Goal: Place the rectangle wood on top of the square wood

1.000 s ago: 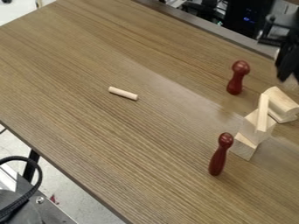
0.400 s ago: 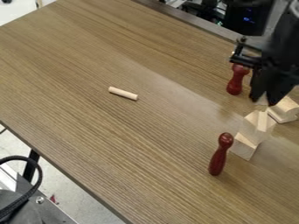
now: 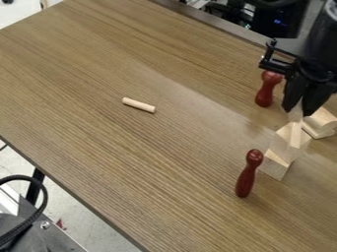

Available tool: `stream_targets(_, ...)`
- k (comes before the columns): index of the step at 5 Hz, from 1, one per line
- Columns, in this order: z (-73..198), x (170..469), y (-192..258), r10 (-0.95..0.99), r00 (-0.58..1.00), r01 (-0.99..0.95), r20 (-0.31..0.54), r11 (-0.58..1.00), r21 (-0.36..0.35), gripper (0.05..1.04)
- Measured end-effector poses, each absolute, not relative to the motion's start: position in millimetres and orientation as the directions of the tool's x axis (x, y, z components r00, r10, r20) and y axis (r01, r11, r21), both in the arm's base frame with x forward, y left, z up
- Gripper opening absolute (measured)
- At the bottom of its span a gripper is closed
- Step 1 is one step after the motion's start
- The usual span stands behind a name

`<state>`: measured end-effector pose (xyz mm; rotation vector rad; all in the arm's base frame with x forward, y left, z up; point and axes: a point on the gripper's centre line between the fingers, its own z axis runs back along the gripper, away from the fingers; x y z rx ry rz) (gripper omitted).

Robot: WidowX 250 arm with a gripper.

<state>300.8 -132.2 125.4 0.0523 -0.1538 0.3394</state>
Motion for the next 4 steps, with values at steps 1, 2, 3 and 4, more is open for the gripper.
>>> stream_targets(1,125,302,-134,0.330,0.930,-0.337,0.163,0.942,0.016,0.144)
stream_targets(2,118,301,-137,0.323,0.934,-0.330,0.151,0.944,0.021,0.144)
stream_targets(3,110,299,-141,0.314,0.940,-0.320,0.137,0.947,0.027,0.144)
stream_targets(4,105,298,-143,0.308,0.943,-0.314,0.125,0.949,0.032,0.144)
